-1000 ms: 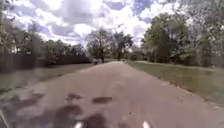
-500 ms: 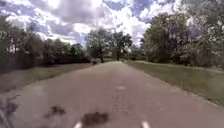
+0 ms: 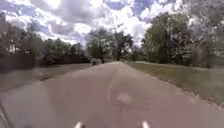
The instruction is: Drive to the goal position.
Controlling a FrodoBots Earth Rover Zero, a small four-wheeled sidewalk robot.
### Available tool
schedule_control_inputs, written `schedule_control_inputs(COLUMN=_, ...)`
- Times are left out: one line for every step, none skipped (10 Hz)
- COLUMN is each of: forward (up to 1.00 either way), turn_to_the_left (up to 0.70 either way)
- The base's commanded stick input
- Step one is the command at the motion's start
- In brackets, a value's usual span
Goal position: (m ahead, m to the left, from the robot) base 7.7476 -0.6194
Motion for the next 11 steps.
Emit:
schedule_control_inputs(forward=1.00, turn_to_the_left=0.00)
schedule_control_inputs(forward=1.00, turn_to_the_left=0.00)
schedule_control_inputs(forward=1.00, turn_to_the_left=0.00)
schedule_control_inputs(forward=1.00, turn_to_the_left=0.00)
schedule_control_inputs(forward=1.00, turn_to_the_left=0.00)
schedule_control_inputs(forward=1.00, turn_to_the_left=0.00)
schedule_control_inputs(forward=1.00, turn_to_the_left=0.00)
schedule_control_inputs(forward=1.00, turn_to_the_left=0.00)
schedule_control_inputs(forward=1.00, turn_to_the_left=0.00)
schedule_control_inputs(forward=1.00, turn_to_the_left=0.00)
schedule_control_inputs(forward=1.00, turn_to_the_left=0.00)
